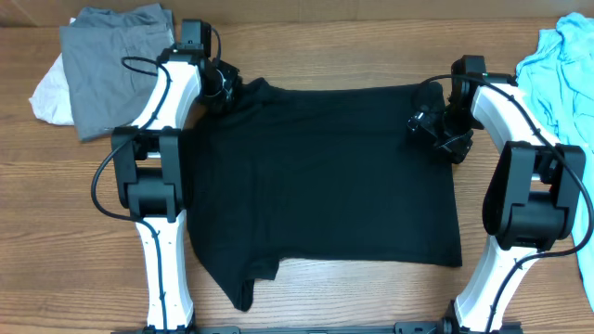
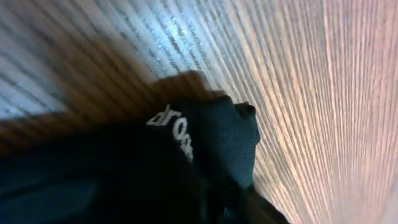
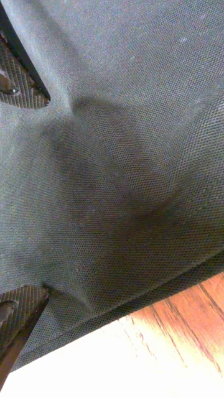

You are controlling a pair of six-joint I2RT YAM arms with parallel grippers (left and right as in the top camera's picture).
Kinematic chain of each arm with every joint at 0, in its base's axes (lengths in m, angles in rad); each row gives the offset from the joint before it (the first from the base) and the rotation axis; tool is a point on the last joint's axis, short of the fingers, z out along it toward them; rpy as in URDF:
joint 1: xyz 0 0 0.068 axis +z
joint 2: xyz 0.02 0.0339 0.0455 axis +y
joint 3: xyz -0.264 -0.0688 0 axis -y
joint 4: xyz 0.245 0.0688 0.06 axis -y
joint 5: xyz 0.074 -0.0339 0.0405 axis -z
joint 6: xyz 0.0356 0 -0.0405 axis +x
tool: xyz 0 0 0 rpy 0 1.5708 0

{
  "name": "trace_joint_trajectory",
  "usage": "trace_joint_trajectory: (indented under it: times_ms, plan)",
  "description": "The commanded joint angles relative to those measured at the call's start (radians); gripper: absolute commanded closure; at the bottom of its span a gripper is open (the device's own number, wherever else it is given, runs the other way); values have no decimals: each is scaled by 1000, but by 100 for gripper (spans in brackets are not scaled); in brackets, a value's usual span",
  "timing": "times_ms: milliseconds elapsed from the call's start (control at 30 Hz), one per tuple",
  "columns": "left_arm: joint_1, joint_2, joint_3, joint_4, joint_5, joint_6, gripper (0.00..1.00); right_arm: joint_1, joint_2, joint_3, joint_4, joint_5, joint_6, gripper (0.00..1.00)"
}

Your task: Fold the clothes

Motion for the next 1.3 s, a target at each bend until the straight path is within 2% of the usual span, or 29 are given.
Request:
trace_joint_trajectory:
  times_ms: [0,100,400,600,900,1133,1167,1267]
  plan:
    - [-3,18,10,29,14,28,87,5,-26,-6,0,-2,-7,5]
    - [-2,18,11,42,16,29,96,5,-26,-6,-1,-2,-7,5]
    - [-2,18,52,88,95,29,96,5,-26,-6,3,-2,-7,6]
    - [-3,18,78,179,90,29,93,5,-26,-8,7,-2,-6,13]
    - [-16,18,78,224,-135,49,96,5,-26,-8,-20,-2,-7,16]
    - [-34,18,78,372,-171,77,96,5,-26,-8,-34,-2,-6,20]
    - [-38,18,78,400,-171,77,95,5,-26,-8,-35,-2,-6,20]
    - [-51,18,78,458,-169,78,81,5,-26,-8,-34,-2,-6,20]
